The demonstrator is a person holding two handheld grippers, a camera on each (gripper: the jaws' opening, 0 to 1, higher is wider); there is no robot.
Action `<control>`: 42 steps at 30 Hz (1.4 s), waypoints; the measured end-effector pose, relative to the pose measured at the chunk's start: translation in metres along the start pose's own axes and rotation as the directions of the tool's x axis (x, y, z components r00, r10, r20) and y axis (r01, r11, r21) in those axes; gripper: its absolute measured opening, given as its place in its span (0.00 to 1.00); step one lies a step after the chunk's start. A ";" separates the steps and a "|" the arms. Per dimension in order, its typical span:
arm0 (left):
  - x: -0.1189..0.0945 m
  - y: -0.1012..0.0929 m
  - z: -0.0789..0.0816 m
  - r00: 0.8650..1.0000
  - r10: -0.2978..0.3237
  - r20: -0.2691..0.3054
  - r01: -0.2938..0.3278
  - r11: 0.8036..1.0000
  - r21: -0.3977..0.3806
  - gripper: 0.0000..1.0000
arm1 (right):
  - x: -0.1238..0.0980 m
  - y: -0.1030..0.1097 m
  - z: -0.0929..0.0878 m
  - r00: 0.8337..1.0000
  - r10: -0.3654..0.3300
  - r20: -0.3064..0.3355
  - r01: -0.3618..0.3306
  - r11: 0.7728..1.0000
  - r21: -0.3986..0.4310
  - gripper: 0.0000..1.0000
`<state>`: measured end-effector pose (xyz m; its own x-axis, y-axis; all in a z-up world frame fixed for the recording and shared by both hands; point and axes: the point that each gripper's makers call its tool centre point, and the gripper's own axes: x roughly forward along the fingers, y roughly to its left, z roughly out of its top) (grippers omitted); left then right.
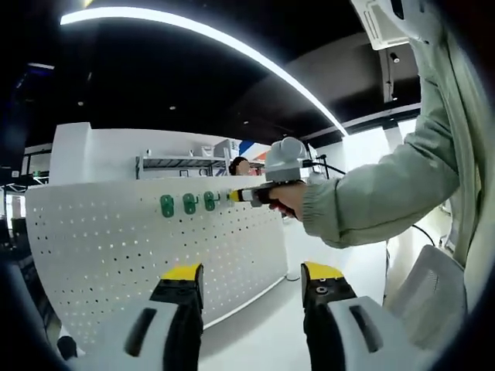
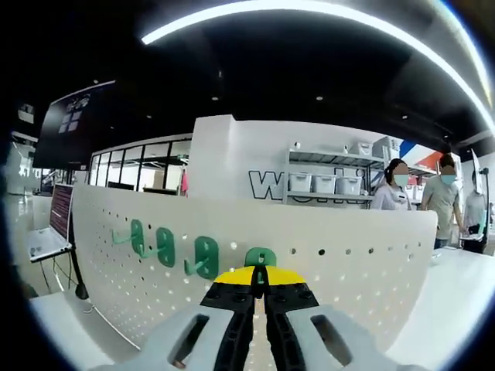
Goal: Insert the hook assembly into the mounting plate slot until the hook locks in place.
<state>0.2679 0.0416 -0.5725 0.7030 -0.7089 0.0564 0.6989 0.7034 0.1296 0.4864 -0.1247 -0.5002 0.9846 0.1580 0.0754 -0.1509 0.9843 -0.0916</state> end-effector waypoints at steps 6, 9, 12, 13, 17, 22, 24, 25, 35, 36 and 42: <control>0.001 0.000 -0.001 1.000 0.001 -0.001 -0.001 1.000 0.000 0.53 | 0.002 0.000 0.006 1.000 -0.010 0.018 0.010 1.000 -0.024 0.01; 0.001 0.000 -0.003 1.000 0.000 -0.008 0.000 1.000 -0.002 0.53 | 0.003 0.000 0.004 1.000 -0.009 0.011 0.010 1.000 -0.022 0.01; 0.001 0.000 -0.003 1.000 -0.001 -0.006 0.001 1.000 -0.001 0.53 | 0.006 0.000 0.005 1.000 -0.013 0.012 0.014 0.999 -0.032 0.01; 0.001 0.000 -0.003 1.000 -0.001 -0.006 0.001 1.000 0.000 0.53 | 0.006 -0.001 0.004 1.000 -0.017 0.007 0.017 0.999 -0.035 0.01; 0.002 0.000 -0.004 1.000 -0.001 -0.007 0.001 1.000 0.000 0.53 | 0.008 -0.001 0.003 1.000 -0.020 0.008 0.020 1.000 -0.018 0.01; 0.001 0.001 -0.004 1.000 0.003 -0.007 -0.003 1.000 -0.003 0.53 | 0.009 -0.001 -0.002 1.000 -0.025 -0.005 0.025 0.999 -0.030 0.01; 0.001 0.002 -0.004 1.000 0.003 -0.006 -0.003 1.000 -0.004 0.53 | 0.010 -0.001 -0.003 1.000 -0.028 -0.004 0.028 0.999 -0.035 0.01; 0.001 0.002 -0.004 1.000 0.004 -0.006 -0.004 1.000 -0.003 0.53 | 0.010 -0.001 -0.003 1.000 -0.029 -0.005 0.029 0.999 -0.037 0.01; 0.000 0.002 -0.004 1.000 0.005 -0.004 -0.005 1.000 -0.004 0.53 | 0.010 -0.001 -0.004 1.000 -0.030 0.001 0.030 0.998 -0.047 0.01; 0.000 0.002 -0.004 1.000 0.005 -0.002 -0.005 1.000 -0.004 0.53 | 0.011 -0.001 -0.004 1.000 -0.030 0.002 0.030 0.998 -0.051 0.02; -0.001 0.004 -0.004 1.000 0.010 -0.002 -0.010 1.000 -0.003 0.53 | 0.011 -0.001 -0.003 1.000 -0.028 0.004 0.028 0.998 -0.060 0.02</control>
<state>0.2702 0.0450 -0.5755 0.7100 -0.7021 0.0552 0.6925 0.7103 0.1263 0.4975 -0.1244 -0.5027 0.9880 0.1305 0.0822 -0.1173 0.9818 -0.1491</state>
